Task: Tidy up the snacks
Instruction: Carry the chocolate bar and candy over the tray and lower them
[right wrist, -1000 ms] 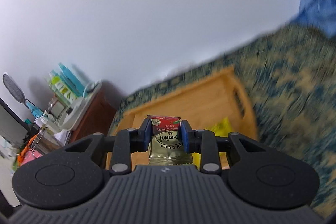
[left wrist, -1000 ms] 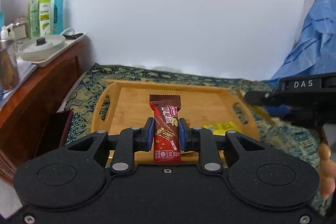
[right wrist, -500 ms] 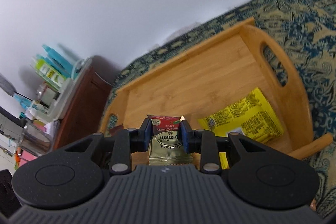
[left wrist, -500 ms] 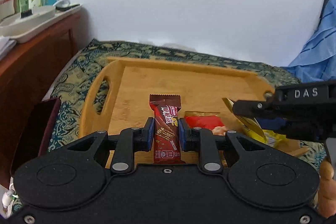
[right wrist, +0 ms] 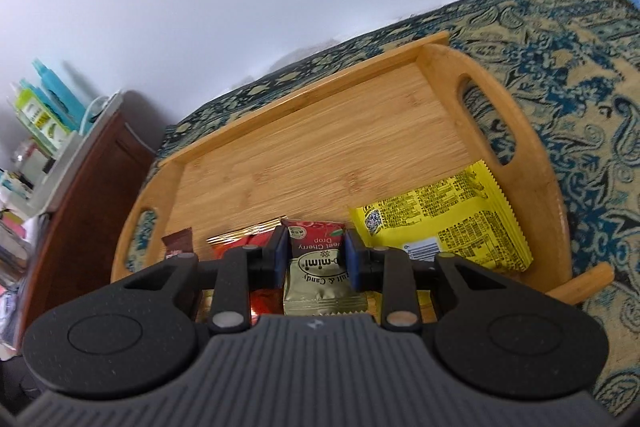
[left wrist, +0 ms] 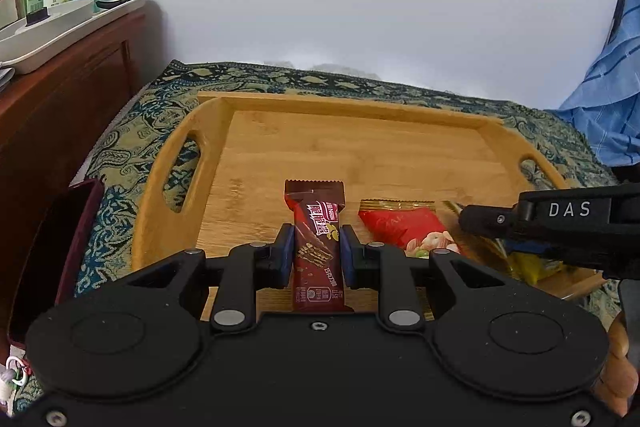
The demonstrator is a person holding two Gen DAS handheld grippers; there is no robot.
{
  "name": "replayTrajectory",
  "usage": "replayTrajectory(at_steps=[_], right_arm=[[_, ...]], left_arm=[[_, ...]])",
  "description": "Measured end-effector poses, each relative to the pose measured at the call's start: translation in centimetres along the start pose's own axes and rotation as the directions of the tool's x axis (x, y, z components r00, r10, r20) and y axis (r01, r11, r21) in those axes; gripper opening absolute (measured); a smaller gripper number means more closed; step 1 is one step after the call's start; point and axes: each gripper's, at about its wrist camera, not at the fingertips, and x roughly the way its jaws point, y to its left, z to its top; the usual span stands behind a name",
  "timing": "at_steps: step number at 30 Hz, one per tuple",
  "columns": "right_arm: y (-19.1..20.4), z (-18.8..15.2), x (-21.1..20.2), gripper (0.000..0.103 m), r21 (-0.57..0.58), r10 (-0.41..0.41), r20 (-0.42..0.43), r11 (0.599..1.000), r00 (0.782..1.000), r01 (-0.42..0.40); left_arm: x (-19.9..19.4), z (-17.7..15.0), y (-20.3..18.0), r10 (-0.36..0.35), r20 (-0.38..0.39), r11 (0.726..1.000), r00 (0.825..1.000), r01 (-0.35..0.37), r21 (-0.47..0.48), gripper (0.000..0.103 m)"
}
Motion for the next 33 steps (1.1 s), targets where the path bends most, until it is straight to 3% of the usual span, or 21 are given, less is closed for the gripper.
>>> replayTrajectory(at_steps=[16,26,33], right_arm=[[1.3,-1.9,-0.3,0.035,-0.103,-0.105,0.12,0.988,0.987,0.118],[1.5,-1.9,-0.2,0.035,-0.123,-0.111,0.13,0.984,0.985,0.127],[1.5,-1.8,-0.2,0.045,-0.129,-0.105,0.123,0.984,0.987,0.121]], left_arm=[[1.7,-0.3,-0.6,0.011,-0.008,0.999,1.0,-0.011,0.032,0.023],[1.9,-0.2,-1.0,0.022,-0.006,0.998,1.0,-0.022,0.052,0.023],[1.6,-0.1,-1.3,0.035,-0.005,0.998,0.999,-0.035,0.056,0.023]])
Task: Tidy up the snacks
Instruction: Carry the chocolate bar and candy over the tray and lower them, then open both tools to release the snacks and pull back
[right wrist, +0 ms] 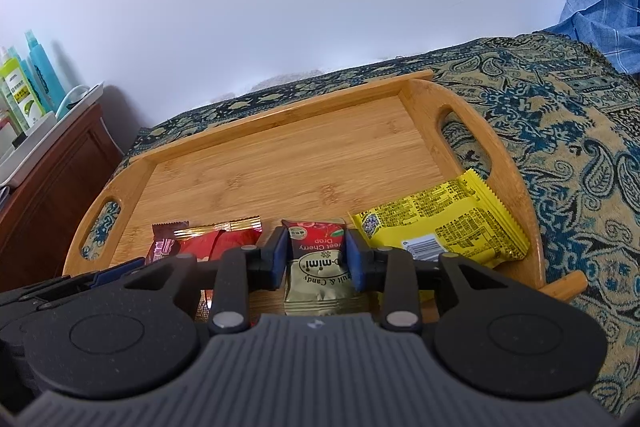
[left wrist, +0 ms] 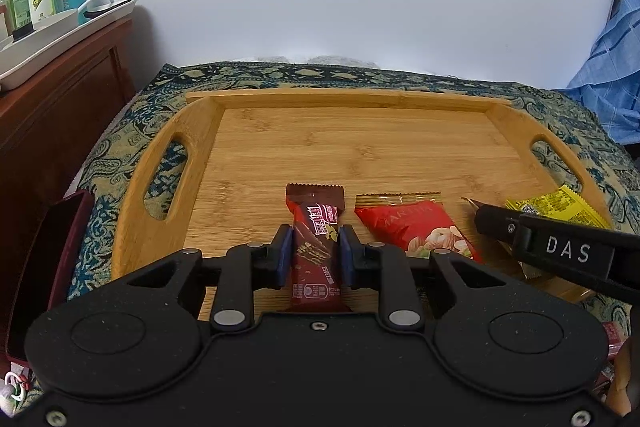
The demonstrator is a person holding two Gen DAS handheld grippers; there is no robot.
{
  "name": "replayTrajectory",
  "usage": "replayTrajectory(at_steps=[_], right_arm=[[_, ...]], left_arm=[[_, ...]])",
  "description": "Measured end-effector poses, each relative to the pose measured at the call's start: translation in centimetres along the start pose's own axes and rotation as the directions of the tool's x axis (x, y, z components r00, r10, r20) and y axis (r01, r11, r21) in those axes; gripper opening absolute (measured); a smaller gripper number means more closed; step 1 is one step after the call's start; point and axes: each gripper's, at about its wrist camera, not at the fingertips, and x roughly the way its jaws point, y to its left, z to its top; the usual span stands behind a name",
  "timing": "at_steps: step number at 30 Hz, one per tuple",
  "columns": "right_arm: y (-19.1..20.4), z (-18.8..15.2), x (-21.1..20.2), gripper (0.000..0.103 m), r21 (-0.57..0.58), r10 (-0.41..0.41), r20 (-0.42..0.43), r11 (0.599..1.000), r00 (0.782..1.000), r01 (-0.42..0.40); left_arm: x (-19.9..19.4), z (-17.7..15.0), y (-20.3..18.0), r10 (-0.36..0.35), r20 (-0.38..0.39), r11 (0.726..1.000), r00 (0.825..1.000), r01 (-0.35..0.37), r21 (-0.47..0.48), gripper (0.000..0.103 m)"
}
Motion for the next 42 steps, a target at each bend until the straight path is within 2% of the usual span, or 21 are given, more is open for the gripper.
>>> replayTrajectory(at_steps=[5,8,12,20,24,28,33,37,42], right_arm=[[-0.3,0.2,-0.5,0.046,0.005,0.015,-0.004,1.0,1.0,-0.015],[-0.7,0.3,-1.1,0.047,0.021,0.028,-0.001,0.999,1.0,-0.028],[-1.3,0.4,-2.3,0.056,0.049,0.072,0.003,0.996,0.997,-0.072],[-2.1,-0.5,-6.3,0.063,0.038,0.122,0.032,0.992,0.992,-0.123],[-2.4,-1.7,-8.5,0.065,0.005,0.13,0.062,0.991,0.99,-0.13],[-3.4,-3.6,-11.0,0.069,-0.02,0.143,0.089,0.99,0.986,-0.142],[-4.9,-6.3,-14.3,0.08,-0.057,0.151,0.136,0.988,0.979,-0.144],[-5.2,-8.3,-16.4,0.084,-0.116,0.168,0.167,0.982,0.972,-0.149],[-5.2,-10.6,-18.6,0.09,-0.189,0.17,0.207,0.973,0.963,-0.131]], left_arm=[[-1.1,0.3,-0.1,0.01,0.007,1.0,1.0,-0.01,-0.001,0.036],[-2.3,0.5,-0.3,0.023,0.024,1.0,0.999,-0.023,0.011,0.039],[-4.3,0.7,-0.4,0.031,0.043,0.999,0.999,-0.032,0.004,0.047],[-9.7,-0.1,-1.1,0.03,0.092,1.0,0.995,-0.029,-0.003,0.065],[-12.8,-1.5,-2.2,0.02,0.129,1.0,0.991,-0.021,0.003,0.08],[-15.7,-3.4,-3.6,0.022,0.159,0.999,0.987,-0.027,0.028,0.084],[-19.8,-6.4,-5.2,0.007,0.213,0.999,0.977,-0.018,0.049,0.091],[-22.7,-8.7,-6.3,0.002,0.258,0.997,0.966,-0.02,0.068,0.093],[-25.0,-11.4,-6.9,-0.002,0.278,0.998,0.96,-0.015,0.058,0.095]])
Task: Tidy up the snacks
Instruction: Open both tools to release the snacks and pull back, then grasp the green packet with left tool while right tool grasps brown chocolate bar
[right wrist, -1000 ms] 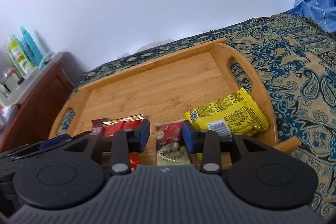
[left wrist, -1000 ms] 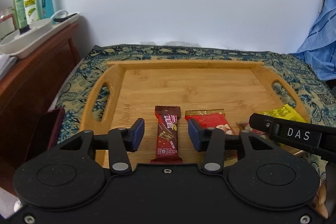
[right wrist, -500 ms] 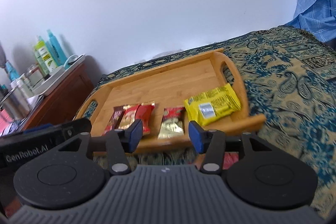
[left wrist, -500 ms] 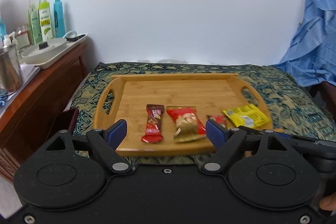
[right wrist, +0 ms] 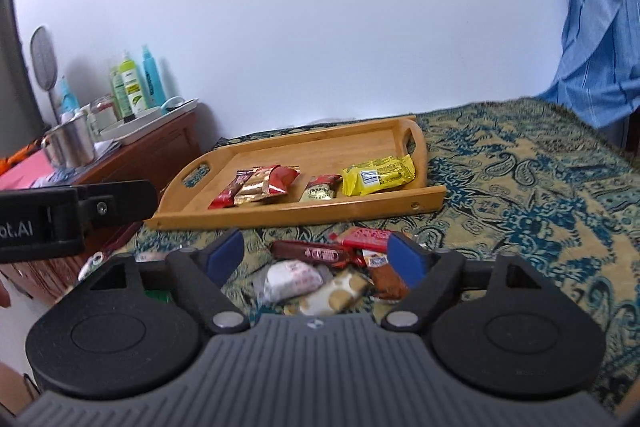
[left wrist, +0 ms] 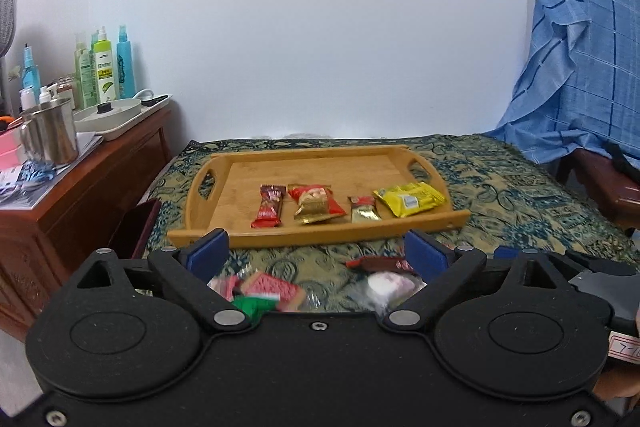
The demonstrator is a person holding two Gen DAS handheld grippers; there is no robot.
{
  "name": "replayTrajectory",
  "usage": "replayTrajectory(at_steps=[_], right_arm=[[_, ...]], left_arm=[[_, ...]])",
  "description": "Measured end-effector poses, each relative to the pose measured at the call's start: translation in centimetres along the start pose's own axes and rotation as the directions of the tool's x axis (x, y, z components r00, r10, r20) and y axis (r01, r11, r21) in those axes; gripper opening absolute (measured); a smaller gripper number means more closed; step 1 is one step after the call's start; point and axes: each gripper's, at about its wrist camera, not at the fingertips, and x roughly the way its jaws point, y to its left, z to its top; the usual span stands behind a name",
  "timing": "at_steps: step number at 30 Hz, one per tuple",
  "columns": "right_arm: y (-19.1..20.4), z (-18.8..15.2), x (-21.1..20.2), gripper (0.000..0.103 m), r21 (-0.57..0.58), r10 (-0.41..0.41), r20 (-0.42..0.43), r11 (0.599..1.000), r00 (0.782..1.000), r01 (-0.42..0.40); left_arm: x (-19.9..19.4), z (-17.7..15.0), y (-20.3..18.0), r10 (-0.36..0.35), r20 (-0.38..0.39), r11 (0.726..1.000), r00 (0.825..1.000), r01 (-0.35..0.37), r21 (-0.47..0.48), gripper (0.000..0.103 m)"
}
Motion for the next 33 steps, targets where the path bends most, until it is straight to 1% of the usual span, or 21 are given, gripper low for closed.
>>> replayTrajectory(at_steps=[4,7,9,11,14,18,21,25,28,31,33], right_arm=[[0.4,-1.1,-1.2,0.092,-0.057,-0.02,0.022,0.998,1.0,0.021],[0.5,-1.8,-1.9,0.097,-0.086,-0.039,0.039,0.995,0.998,0.042],[0.5,-2.2,-2.1,0.101,-0.097,-0.051,0.047,0.994,0.998,0.055],[0.4,-2.6,-2.3,0.102,-0.106,-0.062,0.053,0.992,0.997,0.068],[0.4,-3.2,-2.4,0.102,-0.116,-0.085,0.059,0.989,0.995,0.092],[0.7,-4.0,-2.1,0.103,-0.14,-0.144,0.083,0.978,0.986,0.155],[0.7,-4.3,-1.6,0.103,-0.129,-0.14,0.069,0.981,0.988,0.148],[0.8,-4.7,-0.8,0.103,-0.123,-0.132,0.045,0.983,0.99,0.136],[0.8,-4.9,-0.4,0.098,-0.11,-0.118,0.031,0.987,0.993,0.121],[0.8,-4.9,0.0,0.091,-0.108,-0.139,0.031,0.984,0.99,0.141],[0.6,-4.7,0.2,0.086,-0.094,-0.144,0.033,0.985,0.989,0.146]], left_arm=[[-1.3,-1.6,0.0,0.022,0.008,1.0,1.0,-0.022,-0.016,0.096],[-1.7,-2.8,0.5,0.024,0.004,0.999,1.0,-0.024,-0.041,0.096],[-1.8,-3.9,0.7,0.042,0.007,0.998,0.999,-0.041,-0.051,0.096],[-1.6,-4.9,1.0,0.058,0.007,0.997,0.998,-0.058,-0.045,0.096],[-1.1,-6.2,1.2,0.081,-0.013,0.996,0.997,-0.082,-0.026,0.096],[0.1,-7.1,1.6,0.089,-0.027,0.996,0.996,-0.089,-0.019,0.096],[1.7,-7.3,1.9,0.098,-0.041,0.995,0.994,-0.099,-0.012,0.096],[3.9,-7.4,2.8,0.126,-0.078,0.992,0.989,-0.128,-0.016,0.096],[5.0,-7.4,3.4,0.125,-0.095,0.991,0.988,-0.128,-0.035,0.094],[5.7,-7.4,3.8,0.122,-0.108,0.991,0.987,-0.128,-0.048,0.087],[6.1,-7.3,4.0,0.123,-0.11,0.99,0.986,-0.129,-0.054,0.077]])
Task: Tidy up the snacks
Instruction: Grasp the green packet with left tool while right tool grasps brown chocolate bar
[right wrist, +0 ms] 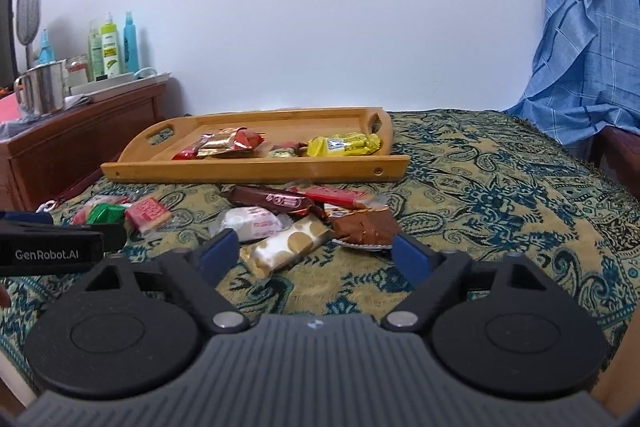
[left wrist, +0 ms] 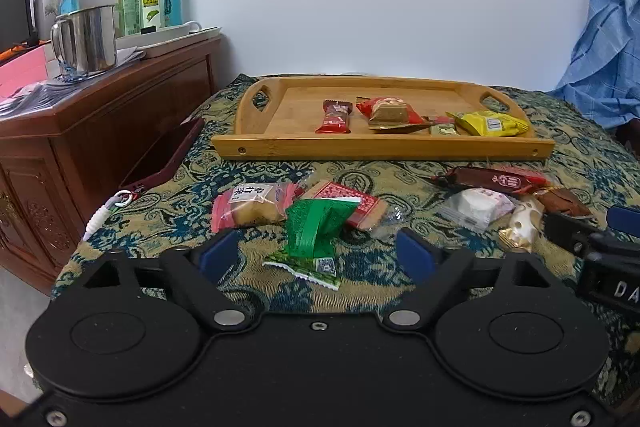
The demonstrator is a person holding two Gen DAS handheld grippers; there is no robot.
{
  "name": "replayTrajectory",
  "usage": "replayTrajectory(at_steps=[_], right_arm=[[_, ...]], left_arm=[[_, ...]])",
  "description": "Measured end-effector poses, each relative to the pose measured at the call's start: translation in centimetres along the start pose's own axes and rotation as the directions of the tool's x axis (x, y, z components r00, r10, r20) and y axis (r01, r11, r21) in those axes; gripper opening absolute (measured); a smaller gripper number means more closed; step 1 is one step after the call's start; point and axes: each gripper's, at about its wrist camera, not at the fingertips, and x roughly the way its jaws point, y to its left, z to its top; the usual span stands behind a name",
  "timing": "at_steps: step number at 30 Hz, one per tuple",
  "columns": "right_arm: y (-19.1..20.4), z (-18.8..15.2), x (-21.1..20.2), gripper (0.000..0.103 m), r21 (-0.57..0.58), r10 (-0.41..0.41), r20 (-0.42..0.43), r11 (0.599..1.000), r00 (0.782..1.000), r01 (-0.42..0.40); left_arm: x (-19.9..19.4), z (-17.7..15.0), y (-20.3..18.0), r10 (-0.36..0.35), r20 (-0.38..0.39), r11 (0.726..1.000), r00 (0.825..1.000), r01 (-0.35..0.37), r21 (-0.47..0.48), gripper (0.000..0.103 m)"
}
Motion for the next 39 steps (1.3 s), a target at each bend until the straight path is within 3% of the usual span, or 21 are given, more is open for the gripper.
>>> replayTrajectory(at_steps=[2,4,6,9,11,13,14,15,17,20,23,26,28,30,34,39], right_arm=[[-0.3,0.2,0.3,0.08,0.01,-0.009,0.0,1.0,1.0,0.009],[-0.4,0.5,0.8,0.064,-0.003,-0.035,-0.009,0.999,0.999,0.035],[-0.5,0.8,1.5,0.041,-0.034,-0.101,-0.012,0.994,0.995,0.101],[-1.3,1.5,2.8,0.041,-0.022,-0.173,-0.026,0.985,0.985,0.173],[-2.0,1.8,3.5,0.041,0.013,-0.161,-0.051,0.987,0.986,0.162],[-2.4,1.8,3.9,0.048,0.028,-0.14,-0.062,0.989,0.988,0.142],[-2.4,1.7,4.0,0.058,0.026,-0.128,-0.064,0.991,0.99,0.13],[-2.2,1.6,4.1,0.061,0.021,-0.112,-0.065,0.993,0.992,0.113],[-1.7,1.5,4.3,0.064,-0.005,-0.092,-0.074,0.996,0.993,0.092],[-1.0,1.4,4.8,0.065,-0.047,-0.13,-0.077,0.991,0.989,0.126],[-1.6,1.7,5.2,0.069,-0.005,-0.147,-0.085,0.989,0.986,0.147],[-2.4,1.7,5.8,0.075,0.042,-0.146,-0.104,0.988,0.984,0.151],[-2.9,1.5,6.1,0.075,0.075,-0.138,-0.12,0.986,0.983,0.147],[-2.8,1.4,6.0,0.053,0.081,-0.128,-0.115,0.987,0.985,0.138],[-1.8,1.1,5.3,0.049,0.025,-0.126,-0.094,0.991,0.988,0.129],[-1.9,1.0,4.3,0.045,0.044,-0.107,-0.084,0.993,0.991,0.111]], left_arm=[[0.6,0.2,0.1,0.004,-0.003,1.0,1.0,-0.004,0.0,0.071],[1.0,0.2,0.2,0.009,0.002,1.0,1.0,-0.009,0.001,0.07],[1.7,0.2,0.2,0.035,-0.002,0.999,0.999,-0.035,0.01,0.07],[2.6,0.2,0.5,0.053,-0.022,0.999,0.998,-0.053,-0.003,0.07],[2.9,0.2,0.8,0.036,-0.028,0.999,0.999,-0.037,-0.02,0.07],[3.1,0.2,0.9,0.025,-0.037,0.999,0.999,-0.026,-0.029,0.067],[3.3,0.2,0.9,0.02,-0.041,0.999,0.999,-0.021,-0.031,0.061],[3.4,0.2,0.8,0.017,-0.045,0.999,0.999,-0.018,-0.031,0.057],[3.6,0.2,0.7,0.0,-0.051,1.0,0.999,-0.001,-0.025,0.054],[3.7,0.1,0.4,-0.007,-0.05,1.0,0.999,0.007,-0.013,0.045],[3.6,0.3,0.2,-0.009,-0.047,1.0,0.999,0.008,-0.007,0.034],[3.4,0.3,0.2,-0.006,-0.047,1.0,0.999,0.006,-0.016,0.033],[3.1,0.2,0.1,-0.01,-0.048,1.0,0.999,0.009,-0.017,0.032],[2.7,0.2,0.1,-0.014,-0.047,1.0,0.999,0.013,-0.017,0.032],[2.0,0.3,-0.1,-0.011,-0.041,1.0,0.999,0.01,-0.018,0.032],[1.2,0.6,-0.4,0.028,-0.041,1.0,0.999,-0.029,-0.012,0.032]])
